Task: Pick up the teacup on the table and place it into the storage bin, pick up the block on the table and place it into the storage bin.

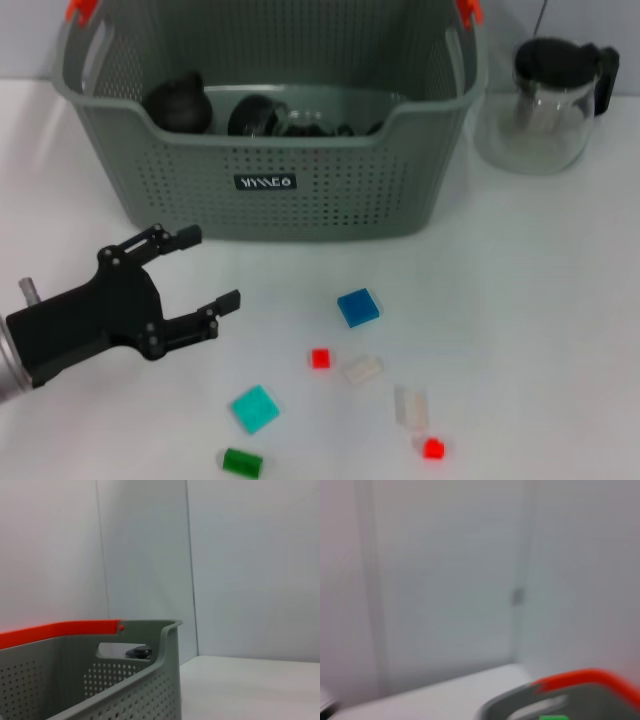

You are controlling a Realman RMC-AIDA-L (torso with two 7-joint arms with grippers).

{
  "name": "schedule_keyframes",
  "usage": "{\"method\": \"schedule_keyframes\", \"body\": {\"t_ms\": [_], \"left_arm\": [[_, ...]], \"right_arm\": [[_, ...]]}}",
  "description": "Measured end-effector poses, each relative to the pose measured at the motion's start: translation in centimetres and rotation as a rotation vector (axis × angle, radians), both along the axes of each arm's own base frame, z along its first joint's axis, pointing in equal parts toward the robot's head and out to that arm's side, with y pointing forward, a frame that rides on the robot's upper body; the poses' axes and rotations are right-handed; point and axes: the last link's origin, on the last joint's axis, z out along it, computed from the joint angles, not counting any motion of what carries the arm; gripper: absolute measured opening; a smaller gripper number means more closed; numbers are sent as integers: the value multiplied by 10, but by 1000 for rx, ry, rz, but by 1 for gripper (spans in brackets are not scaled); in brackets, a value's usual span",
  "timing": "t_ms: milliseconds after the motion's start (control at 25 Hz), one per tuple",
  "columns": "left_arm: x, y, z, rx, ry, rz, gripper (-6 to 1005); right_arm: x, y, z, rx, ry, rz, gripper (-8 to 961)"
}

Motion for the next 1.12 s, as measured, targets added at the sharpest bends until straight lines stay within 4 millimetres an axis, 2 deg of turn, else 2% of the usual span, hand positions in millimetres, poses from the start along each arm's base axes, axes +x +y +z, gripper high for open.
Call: {"method": "schedule_keyframes", "body": {"t_ms": [160, 280, 480, 560, 680, 720, 800, 880, 1000, 1120], "left_arm": [[5, 3, -2, -13, -1, -21, 828], [6, 4, -2, -14, -2, -26, 828], [6, 3, -3, -16, -6, -24, 828], [5, 2, -3, -16, -6, -21, 828], [5, 2, -3, -17, -8, -21, 828], [5, 2, -3, -17, -8, -21, 828], [6, 2, -2, -18, -9, -25, 828], [6, 3, -2, -19, -10, -27, 828], [6, 3, -2, -19, -10, -28, 828], [6, 3, -2, -18, -8, -30, 828]], "right_arm": [[1, 45, -7, 76, 26, -115, 202], [10, 67, -17, 70, 5, -180, 202], [23, 82, -23, 105, -14, -219, 204], [26, 82, -23, 115, -19, -220, 283], [28, 78, -21, 115, -13, -194, 402], [28, 74, -21, 103, -3, -175, 484], [28, 60, -19, 54, 25, -110, 648], [31, 40, -18, -25, 54, -16, 740], [50, 8, -20, -151, 62, 91, 879], [79, -13, -30, -249, -38, 105, 896]]}}
